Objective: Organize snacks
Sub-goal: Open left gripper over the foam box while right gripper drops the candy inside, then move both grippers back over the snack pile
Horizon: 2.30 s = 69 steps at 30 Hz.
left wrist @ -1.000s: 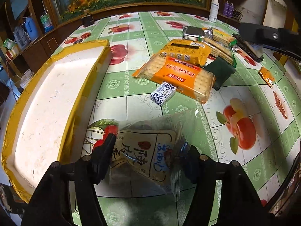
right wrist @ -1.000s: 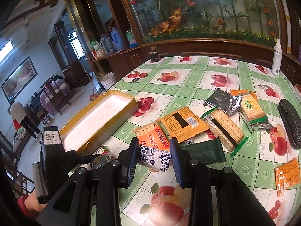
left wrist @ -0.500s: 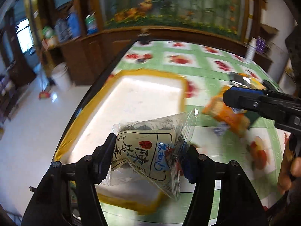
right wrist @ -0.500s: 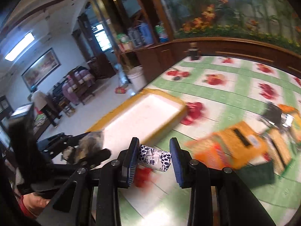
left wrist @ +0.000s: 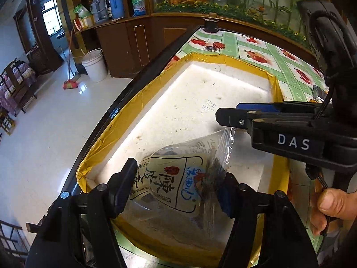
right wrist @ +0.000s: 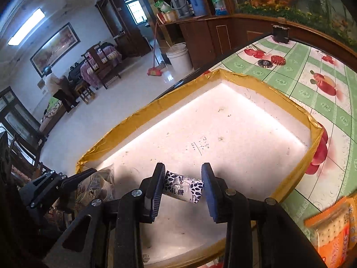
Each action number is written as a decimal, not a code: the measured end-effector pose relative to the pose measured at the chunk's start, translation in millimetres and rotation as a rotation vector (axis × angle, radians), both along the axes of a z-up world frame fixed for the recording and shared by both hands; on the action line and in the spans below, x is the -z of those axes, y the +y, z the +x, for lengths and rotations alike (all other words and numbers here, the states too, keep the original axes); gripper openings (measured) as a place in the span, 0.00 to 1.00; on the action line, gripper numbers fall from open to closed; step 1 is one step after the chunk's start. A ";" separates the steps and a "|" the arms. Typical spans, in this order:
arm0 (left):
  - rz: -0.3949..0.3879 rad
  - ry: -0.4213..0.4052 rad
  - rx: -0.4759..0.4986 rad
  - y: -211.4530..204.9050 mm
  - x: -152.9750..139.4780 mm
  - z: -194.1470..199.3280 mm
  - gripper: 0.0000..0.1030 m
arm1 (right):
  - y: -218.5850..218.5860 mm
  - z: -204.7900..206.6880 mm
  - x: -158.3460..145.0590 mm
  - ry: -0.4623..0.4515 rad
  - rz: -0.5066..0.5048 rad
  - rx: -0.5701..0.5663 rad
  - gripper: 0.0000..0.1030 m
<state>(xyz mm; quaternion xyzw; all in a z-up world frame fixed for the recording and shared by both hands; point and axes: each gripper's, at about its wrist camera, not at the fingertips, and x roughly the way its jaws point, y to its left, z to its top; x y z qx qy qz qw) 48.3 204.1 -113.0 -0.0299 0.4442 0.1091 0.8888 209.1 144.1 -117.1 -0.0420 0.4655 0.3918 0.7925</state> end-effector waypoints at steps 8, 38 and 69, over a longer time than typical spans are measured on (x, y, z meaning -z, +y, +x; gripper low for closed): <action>0.086 -0.097 -0.083 -0.2 -29.1 -17.8 0.76 | -45.5 3.1 -28.1 -0.018 0.103 0.097 0.76; 0.026 -0.591 0.243 -146.8 -149.3 -66.3 1.00 | -348.6 -118.7 -132.4 -0.398 0.500 0.632 0.92; -0.031 -0.079 0.294 -199.3 -27.6 11.7 1.00 | -447.9 -99.9 -49.9 -0.159 0.112 0.824 0.98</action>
